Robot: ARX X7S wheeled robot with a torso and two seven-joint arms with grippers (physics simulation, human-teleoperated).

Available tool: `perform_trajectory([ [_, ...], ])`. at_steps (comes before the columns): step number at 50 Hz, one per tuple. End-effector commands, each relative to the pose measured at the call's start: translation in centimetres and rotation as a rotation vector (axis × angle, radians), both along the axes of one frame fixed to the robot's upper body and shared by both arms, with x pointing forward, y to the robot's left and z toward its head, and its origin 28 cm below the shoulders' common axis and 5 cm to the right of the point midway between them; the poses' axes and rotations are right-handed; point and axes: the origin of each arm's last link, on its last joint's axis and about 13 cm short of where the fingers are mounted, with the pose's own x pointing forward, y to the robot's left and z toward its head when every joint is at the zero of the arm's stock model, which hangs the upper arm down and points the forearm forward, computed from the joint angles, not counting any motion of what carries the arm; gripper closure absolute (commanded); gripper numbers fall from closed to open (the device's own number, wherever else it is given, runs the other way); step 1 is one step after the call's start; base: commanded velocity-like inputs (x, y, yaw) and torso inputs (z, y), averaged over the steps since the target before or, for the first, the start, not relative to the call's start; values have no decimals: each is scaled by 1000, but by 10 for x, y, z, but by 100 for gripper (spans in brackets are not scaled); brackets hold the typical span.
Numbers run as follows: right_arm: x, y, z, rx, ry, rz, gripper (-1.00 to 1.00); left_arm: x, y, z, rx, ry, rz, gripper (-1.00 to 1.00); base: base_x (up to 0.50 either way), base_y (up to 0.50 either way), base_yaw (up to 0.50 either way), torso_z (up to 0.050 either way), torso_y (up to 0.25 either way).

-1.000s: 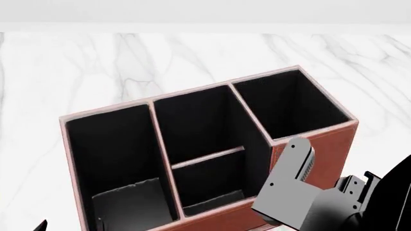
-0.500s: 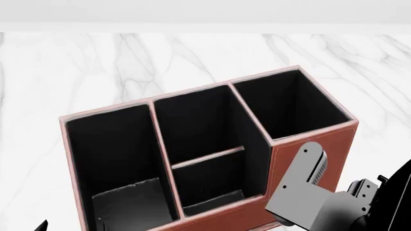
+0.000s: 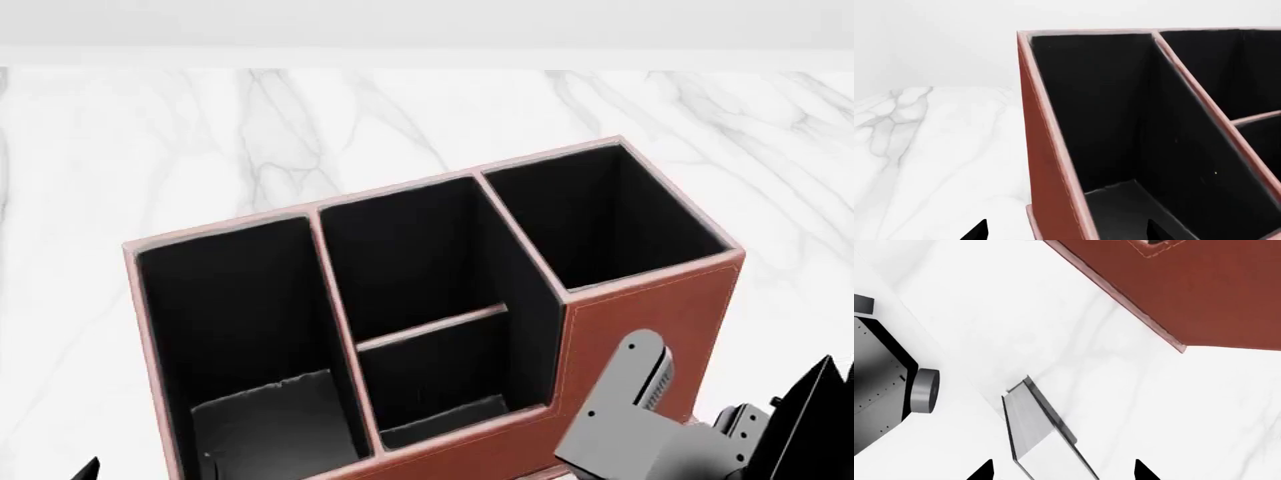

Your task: Pick up the book and place it in the left compartment of the caddy.

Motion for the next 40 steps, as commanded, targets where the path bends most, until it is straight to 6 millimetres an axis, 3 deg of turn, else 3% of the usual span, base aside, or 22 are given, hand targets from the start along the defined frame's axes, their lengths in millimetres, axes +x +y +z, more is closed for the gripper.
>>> perform_trajectory([
  [1,3,-3,-21,-2,49,-5,-100,0,0,0,-5,3,-1,-100,0,0,0,0,0],
  [11,5,-7,-36,-19,77,-24,-100,0,0,1,-9,5,0,-100,0,0,0,0,0],
  [12,5,-7,-37,-21,72,-24,100,0,0,1,-9,5,0,-100,0,0,0,0,0],
  [31,6,-3,-45,-7,81,5,100,0,0,1,-13,9,-2,-100,0,0,0,0,0],
  [40,14,6,-37,183,-23,-58,100,-1,0,1,-15,11,-5,-100,0,0,0,0,0],
])
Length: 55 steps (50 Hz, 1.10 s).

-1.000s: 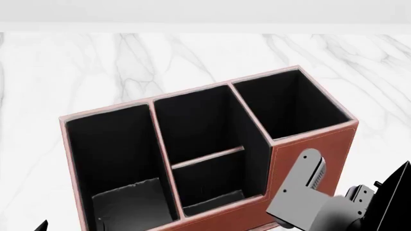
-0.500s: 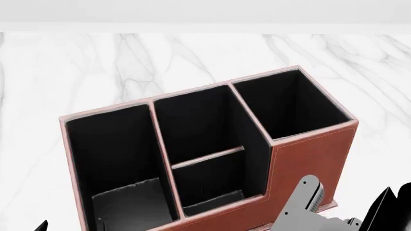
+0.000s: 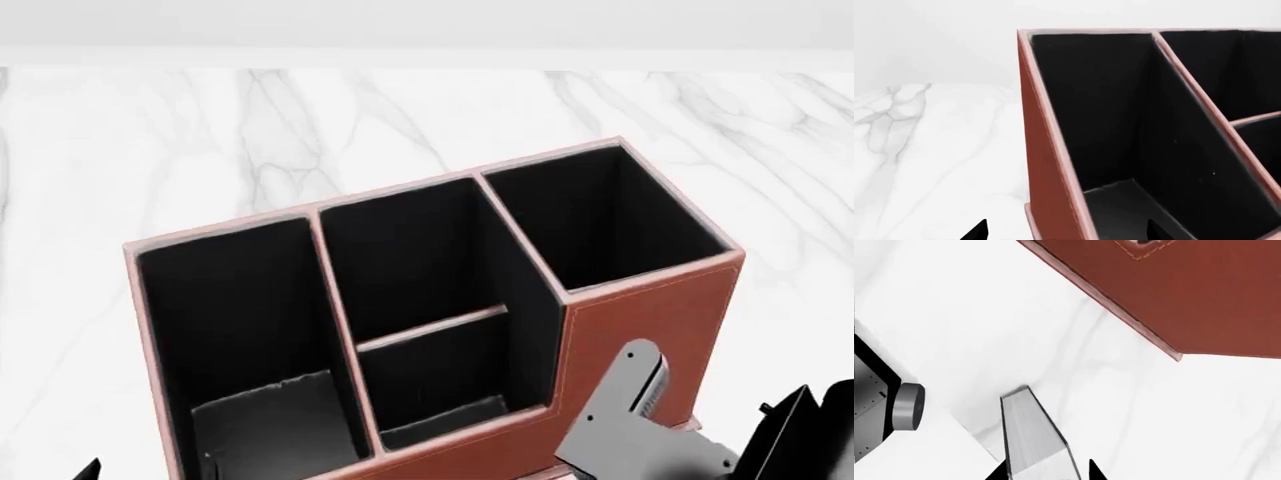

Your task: Pick up the book and place it in the left compartment of the caddy.

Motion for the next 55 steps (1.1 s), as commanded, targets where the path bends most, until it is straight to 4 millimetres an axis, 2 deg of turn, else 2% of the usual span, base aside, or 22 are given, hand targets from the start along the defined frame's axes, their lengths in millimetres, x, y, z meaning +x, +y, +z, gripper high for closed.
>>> perform_trajectory([
  [1,0,9,-5,192,20,-28,100,0,0,0,-2,2,-1,-100,0,0,0,0,0],
  [12,7,12,6,339,-94,-98,100,0,0,0,-2,2,-1,-100,0,0,0,-1,0],
  [19,16,15,16,422,-139,-219,100,0,0,0,-4,3,0,-100,0,0,0,0,0],
  [36,19,19,27,437,-164,-313,100,0,0,0,-4,2,1,-100,0,0,0,0,0],
  [44,7,28,68,511,-207,-312,100,0,0,0,-3,3,2,-100,0,0,0,0,1],
  [48,-2,36,98,529,-251,-281,100,0,0,0,-3,2,3,-100,0,0,0,0,2],
  [49,-6,40,111,532,-265,-276,100,0,0,0,-2,2,3,-100,0,0,0,0,0],
  [55,-13,50,148,540,-304,-254,100,0,0,0,-3,1,3,-100,0,0,0,0,0],
])
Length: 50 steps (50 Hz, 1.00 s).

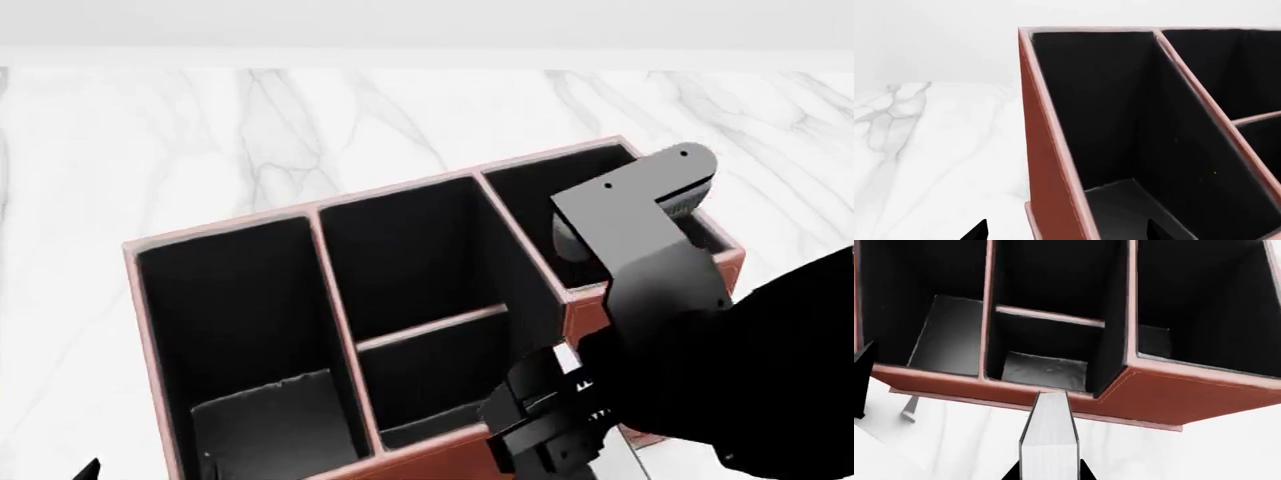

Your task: Pick up the book and place it in the left compartment of the caddy.

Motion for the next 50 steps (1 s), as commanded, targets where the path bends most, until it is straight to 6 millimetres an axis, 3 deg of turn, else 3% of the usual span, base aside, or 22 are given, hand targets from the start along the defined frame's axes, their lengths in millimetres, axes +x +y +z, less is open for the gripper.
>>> perform_trajectory([
  [1,-17,16,71,10,-140,20,100,0,0,0,0,-1,1,-100,0,0,0,0,10],
  [7,-19,23,100,22,-202,32,100,0,0,0,0,-1,1,-100,0,0,0,0,0],
  [19,0,40,109,45,-242,66,100,1,0,1,-1,-1,2,-100,0,0,0,0,1],
  [35,35,74,107,157,-287,70,100,1,1,1,-2,-4,3,-100,0,0,0,0,1],
  [50,40,107,93,180,-253,65,100,1,1,2,-3,-7,4,-100,0,0,0,0,1],
])
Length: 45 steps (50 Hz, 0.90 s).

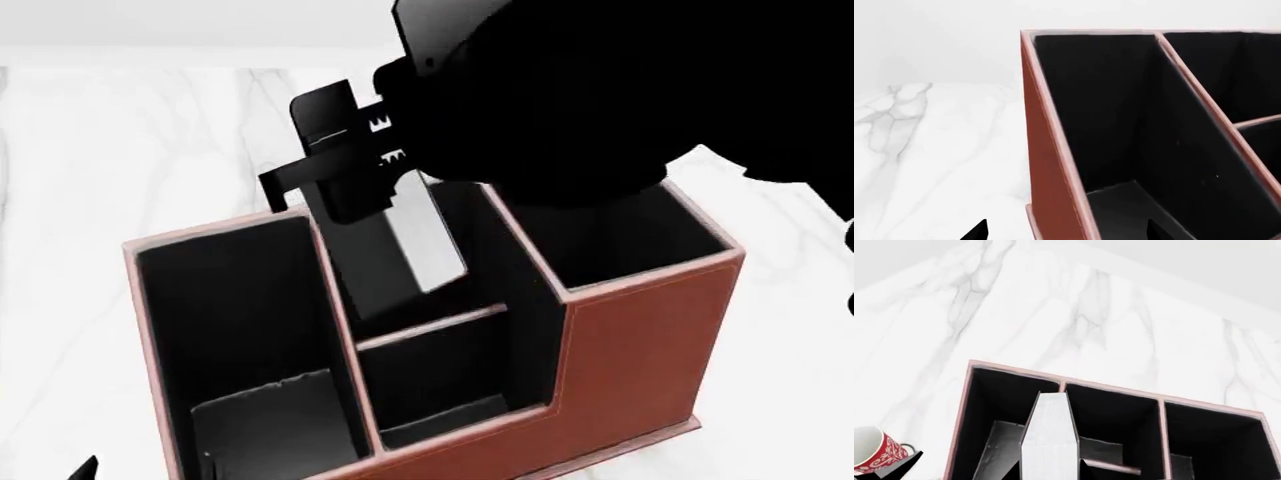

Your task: Pick up the book and place it in the left compartment of the caddy.

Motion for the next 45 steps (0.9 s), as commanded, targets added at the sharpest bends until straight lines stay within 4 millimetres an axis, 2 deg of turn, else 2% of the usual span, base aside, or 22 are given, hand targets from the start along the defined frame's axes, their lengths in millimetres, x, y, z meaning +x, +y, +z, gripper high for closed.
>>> perform_trajectory([
  [1,6,22,-4,22,-23,-8,100,0,0,0,-1,-2,1,-100,0,0,0,0,0],
  [25,17,46,-25,24,28,43,100,1,1,2,-5,-3,6,-100,0,0,0,0,1],
  [45,31,58,-54,-4,115,49,100,1,1,2,-4,-6,7,-100,0,0,0,0,1],
])
